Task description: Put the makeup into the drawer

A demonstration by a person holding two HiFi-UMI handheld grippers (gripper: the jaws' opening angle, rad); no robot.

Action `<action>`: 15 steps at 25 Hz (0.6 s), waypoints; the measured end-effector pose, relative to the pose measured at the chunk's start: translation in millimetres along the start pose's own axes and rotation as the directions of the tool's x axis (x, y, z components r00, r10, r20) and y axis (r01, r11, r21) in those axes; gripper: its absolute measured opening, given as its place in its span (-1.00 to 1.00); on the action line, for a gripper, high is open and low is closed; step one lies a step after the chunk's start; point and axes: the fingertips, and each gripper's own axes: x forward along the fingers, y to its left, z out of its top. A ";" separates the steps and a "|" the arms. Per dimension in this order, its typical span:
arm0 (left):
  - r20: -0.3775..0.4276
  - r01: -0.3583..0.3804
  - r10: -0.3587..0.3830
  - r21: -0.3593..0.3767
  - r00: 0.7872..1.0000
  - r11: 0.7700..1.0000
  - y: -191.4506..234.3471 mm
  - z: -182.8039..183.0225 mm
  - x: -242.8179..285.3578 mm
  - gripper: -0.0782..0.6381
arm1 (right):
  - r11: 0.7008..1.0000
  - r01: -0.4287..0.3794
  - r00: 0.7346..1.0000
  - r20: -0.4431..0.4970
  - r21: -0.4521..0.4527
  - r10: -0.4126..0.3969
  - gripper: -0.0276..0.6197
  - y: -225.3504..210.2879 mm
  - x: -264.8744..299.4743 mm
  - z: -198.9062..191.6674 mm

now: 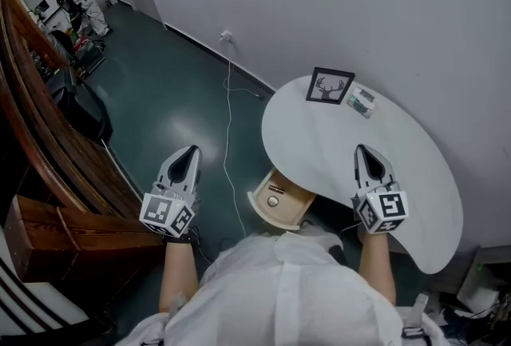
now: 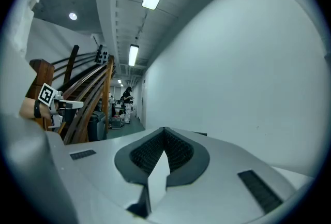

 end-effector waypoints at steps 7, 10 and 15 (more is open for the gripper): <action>0.011 0.024 -0.024 0.000 1.000 1.000 -7.0 6.0 -3.0 -0.73 | 0.999 -0.006 0.999 0.032 -0.033 0.008 -0.89 5.9 -6.3 15.2; 0.013 0.035 -0.035 -0.002 0.999 0.999 -10.8 6.5 -3.6 -0.73 | 0.999 -0.014 0.999 0.040 -0.034 0.015 -0.89 8.7 -6.6 17.6; 0.024 0.031 -0.031 -0.012 0.999 0.999 -11.9 6.3 -7.9 -0.73 | 0.998 -0.023 0.999 0.044 -0.050 0.025 -0.89 12.0 -8.2 19.4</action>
